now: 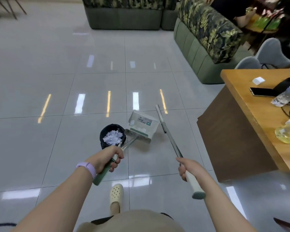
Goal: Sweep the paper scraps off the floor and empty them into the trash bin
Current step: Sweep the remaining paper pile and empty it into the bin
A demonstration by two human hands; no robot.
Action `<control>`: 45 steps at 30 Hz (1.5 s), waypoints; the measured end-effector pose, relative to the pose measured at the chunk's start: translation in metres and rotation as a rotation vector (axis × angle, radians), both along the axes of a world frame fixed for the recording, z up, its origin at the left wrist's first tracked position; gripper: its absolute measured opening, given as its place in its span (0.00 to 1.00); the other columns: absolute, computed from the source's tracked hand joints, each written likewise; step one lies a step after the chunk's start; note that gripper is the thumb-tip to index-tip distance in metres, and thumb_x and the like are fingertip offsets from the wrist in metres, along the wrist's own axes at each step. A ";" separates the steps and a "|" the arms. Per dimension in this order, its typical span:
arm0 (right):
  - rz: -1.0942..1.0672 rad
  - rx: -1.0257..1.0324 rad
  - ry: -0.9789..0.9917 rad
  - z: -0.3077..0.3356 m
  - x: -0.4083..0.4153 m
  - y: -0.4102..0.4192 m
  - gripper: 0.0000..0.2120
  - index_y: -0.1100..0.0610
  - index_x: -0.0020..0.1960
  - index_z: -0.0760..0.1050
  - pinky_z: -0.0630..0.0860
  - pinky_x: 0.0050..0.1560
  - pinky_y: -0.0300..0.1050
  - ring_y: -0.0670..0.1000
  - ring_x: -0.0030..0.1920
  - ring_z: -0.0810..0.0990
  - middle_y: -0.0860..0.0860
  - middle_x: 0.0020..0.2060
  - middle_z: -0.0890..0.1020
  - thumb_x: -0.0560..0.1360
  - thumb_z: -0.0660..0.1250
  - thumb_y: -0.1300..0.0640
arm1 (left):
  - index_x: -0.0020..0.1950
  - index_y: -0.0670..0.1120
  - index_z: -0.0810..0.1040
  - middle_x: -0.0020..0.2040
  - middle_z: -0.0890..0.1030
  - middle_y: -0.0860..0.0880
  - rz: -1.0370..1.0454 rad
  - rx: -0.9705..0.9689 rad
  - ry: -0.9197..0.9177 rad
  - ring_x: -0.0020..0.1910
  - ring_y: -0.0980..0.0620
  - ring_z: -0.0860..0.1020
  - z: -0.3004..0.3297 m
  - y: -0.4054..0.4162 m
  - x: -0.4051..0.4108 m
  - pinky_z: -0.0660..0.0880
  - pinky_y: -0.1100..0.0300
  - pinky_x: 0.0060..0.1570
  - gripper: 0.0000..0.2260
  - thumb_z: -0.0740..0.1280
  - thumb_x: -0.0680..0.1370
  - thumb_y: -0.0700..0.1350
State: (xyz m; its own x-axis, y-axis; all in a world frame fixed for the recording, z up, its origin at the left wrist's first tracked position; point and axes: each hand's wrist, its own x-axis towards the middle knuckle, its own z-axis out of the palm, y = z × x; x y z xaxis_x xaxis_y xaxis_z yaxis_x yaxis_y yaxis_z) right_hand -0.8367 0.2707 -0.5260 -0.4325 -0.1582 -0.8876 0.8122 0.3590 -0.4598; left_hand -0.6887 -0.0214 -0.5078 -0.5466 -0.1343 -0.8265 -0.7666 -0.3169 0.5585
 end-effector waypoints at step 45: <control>0.295 -0.226 -0.045 0.002 0.106 -0.059 0.08 0.59 0.38 0.66 0.64 0.20 0.38 0.49 0.23 0.62 0.53 0.25 0.66 0.74 0.60 0.67 | 0.59 0.45 0.78 0.55 0.82 0.50 -1.119 -1.361 -0.660 0.55 0.50 0.82 -0.027 0.064 0.108 0.79 0.59 0.52 0.10 0.64 0.79 0.42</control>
